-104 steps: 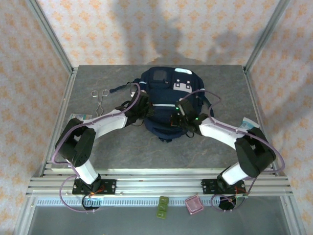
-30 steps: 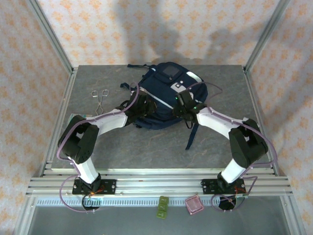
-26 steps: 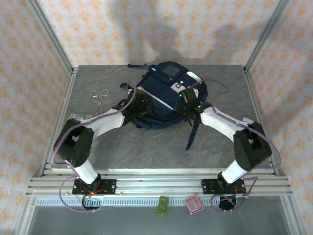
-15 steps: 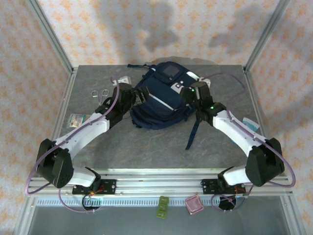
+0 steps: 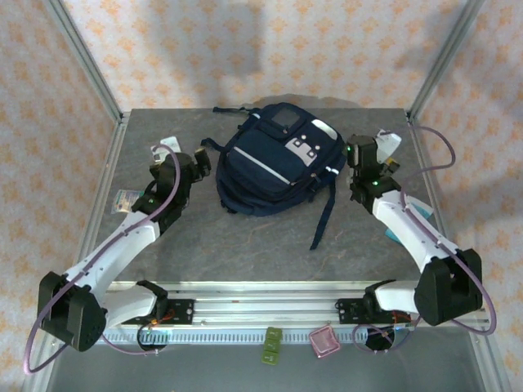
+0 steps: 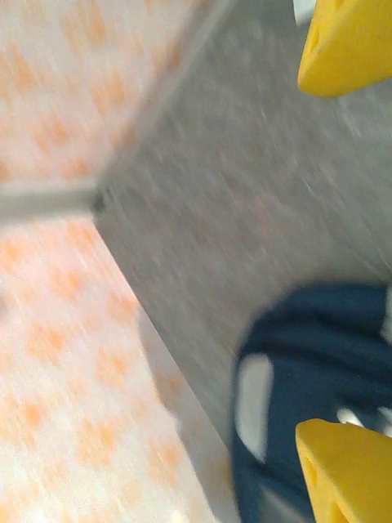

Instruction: Pack books, pencil case, and school supplies into a backpack

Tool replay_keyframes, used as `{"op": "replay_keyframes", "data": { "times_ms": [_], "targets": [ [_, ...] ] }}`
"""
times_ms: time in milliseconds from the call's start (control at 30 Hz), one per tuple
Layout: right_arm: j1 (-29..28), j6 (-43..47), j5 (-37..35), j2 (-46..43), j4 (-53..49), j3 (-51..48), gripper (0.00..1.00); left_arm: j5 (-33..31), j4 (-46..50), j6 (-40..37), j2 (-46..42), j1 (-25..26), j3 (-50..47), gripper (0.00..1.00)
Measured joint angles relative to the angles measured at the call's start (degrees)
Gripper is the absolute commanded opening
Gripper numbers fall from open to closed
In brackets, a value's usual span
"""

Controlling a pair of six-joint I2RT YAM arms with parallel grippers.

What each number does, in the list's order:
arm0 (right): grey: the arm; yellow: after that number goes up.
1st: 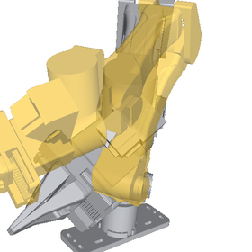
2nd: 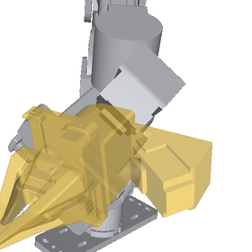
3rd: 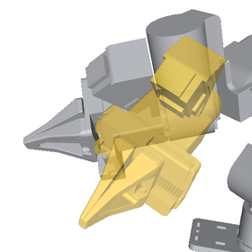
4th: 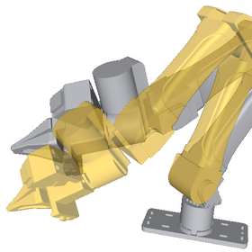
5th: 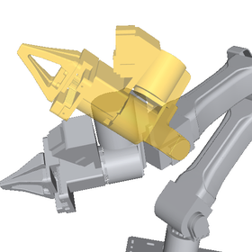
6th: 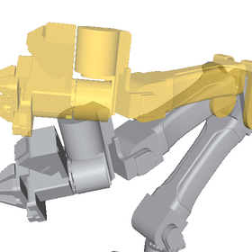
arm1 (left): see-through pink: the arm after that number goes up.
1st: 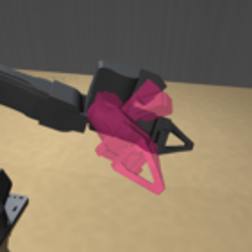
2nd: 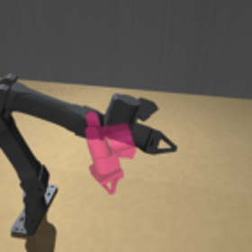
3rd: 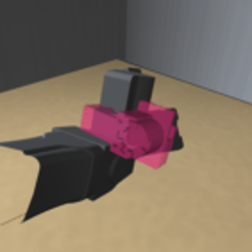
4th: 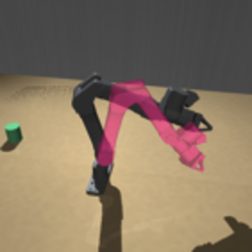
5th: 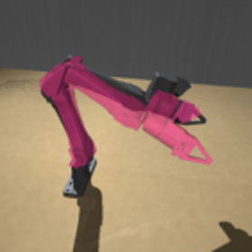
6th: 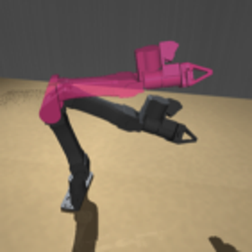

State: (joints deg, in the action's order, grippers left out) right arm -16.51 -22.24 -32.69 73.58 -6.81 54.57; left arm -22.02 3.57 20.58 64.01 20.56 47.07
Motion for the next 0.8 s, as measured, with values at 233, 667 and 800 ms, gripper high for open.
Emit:
{"op": "replay_keyframes", "data": {
  "times_ms": [233,667,800],
  "targets": [
    [0.6,1.7,-15.0,3.0,9.0,-14.2,1.0,-9.3,-22.8,-9.3,-10.0,-0.8,-23.1,0.99],
    [7.6,8.7,-13.2,7.1,48.4,-37.4,1.0,-16.0,-60.9,-19.4,16.4,-6.8,-33.1,1.0],
    [9.7,12.3,-5.2,6.8,62.6,-42.7,1.0,-15.5,-72.8,-22.5,22.0,-7.8,-35.3,1.0]
  ]
}}
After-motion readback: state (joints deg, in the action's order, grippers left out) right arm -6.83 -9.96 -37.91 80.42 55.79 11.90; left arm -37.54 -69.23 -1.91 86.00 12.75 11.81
